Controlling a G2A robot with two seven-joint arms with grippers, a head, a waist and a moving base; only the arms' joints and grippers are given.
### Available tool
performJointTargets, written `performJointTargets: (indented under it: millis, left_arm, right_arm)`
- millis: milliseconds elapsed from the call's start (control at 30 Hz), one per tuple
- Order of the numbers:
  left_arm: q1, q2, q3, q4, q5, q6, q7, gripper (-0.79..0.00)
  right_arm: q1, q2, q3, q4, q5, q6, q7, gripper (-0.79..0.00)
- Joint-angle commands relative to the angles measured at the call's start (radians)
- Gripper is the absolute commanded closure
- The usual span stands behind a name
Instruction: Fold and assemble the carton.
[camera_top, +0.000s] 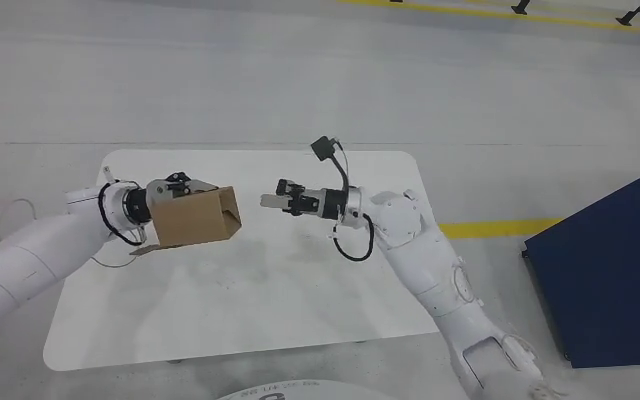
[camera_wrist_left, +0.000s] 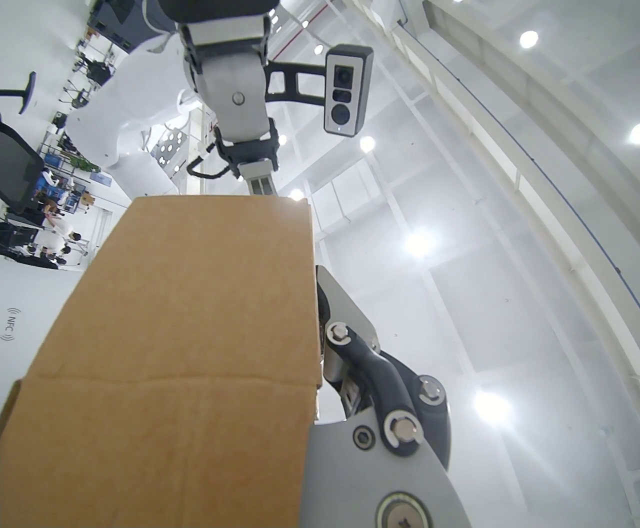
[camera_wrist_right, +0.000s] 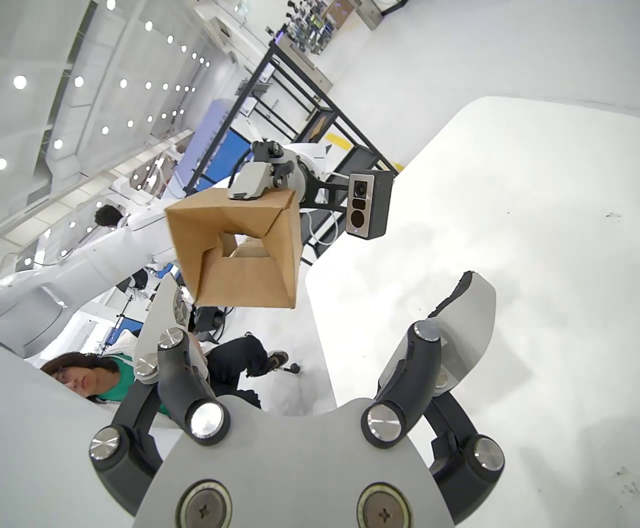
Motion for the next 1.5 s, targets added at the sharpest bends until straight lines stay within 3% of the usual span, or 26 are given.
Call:
performJointTargets:
  millis: [0, 100, 167, 300, 400, 433, 467, 500, 700, 900, 1267, 1367, 1467]
  left_arm:
    - [-0.032, -0.003, 0.0, 0.051, 0.097, 0.009, 0.024, 0.0]
    - [-0.081, -0.02, 0.0, 0.049, 0.283, -0.009, 0.19, 0.0]
    - [-0.114, -0.035, 0.0, 0.005, 0.422, 0.029, 0.356, 0.0]
    - [-0.151, -0.076, 0.0, -0.12, 0.714, 0.198, 0.667, 0.0]
    - [-0.151, -0.119, 0.0, -0.184, 0.84, 0.354, 0.739, 0.0]
    - [-0.15, -0.135, 0.0, -0.192, 0.88, 0.397, 0.749, -0.043]
    - [-0.151, -0.152, 0.0, -0.194, 0.91, 0.432, 0.752, -0.388]
    - [-0.149, -0.169, 0.0, -0.193, 0.938, 0.46, 0.75, -0.785]
    - [-0.145, -0.257, 0.0, -0.137, 1.099, 0.545, 0.693, -0.785]
    - [-0.145, -0.308, 0.0, -0.086, 1.189, 0.548, 0.618, -0.785]
    - [-0.137, -0.333, -0.033, -0.019, 1.182, 0.481, 0.539, -0.785]
    - [-0.13, -0.331, -0.045, -0.01, 1.184, 0.475, 0.545, -0.785]
    - [-0.117, -0.33, -0.091, 0.027, 1.151, 0.457, 0.619, -0.785]
  right_arm:
    - [-0.038, 0.009, 0.049, -0.02, 0.022, -0.022, 0.002, -0.785]
    - [-0.096, 0.02, 0.114, -0.052, 0.053, -0.061, 0.005, -0.785]
    - [-0.137, 0.027, 0.157, -0.072, 0.075, -0.089, 0.003, -0.785]
    - [-0.228, 0.039, 0.239, -0.112, 0.112, -0.156, -0.006, -0.785]
    - [-0.289, 0.045, 0.286, -0.142, 0.125, -0.19, -0.013, -0.785]
    - [-0.304, 0.047, 0.298, -0.15, 0.13, -0.197, -0.013, -0.785]
    - [-0.318, 0.048, 0.307, -0.157, 0.134, -0.203, -0.013, -0.785]
    - [-0.329, 0.049, 0.316, -0.164, 0.136, -0.208, -0.012, -0.785]
    - [-0.356, 0.054, 0.332, -0.185, 0.145, -0.216, 0.0, -0.785]
    - [-0.342, 0.056, 0.308, -0.198, 0.125, -0.187, 0.01, -0.785]
    - [-0.296, 0.054, 0.235, -0.215, 0.028, -0.107, -0.015, -0.785]
    - [-0.259, 0.054, 0.19, -0.219, -0.125, 0.035, -0.007, -0.785]
    - [-0.207, 0.046, 0.093, -0.243, -0.325, 0.208, -0.033, -0.785]
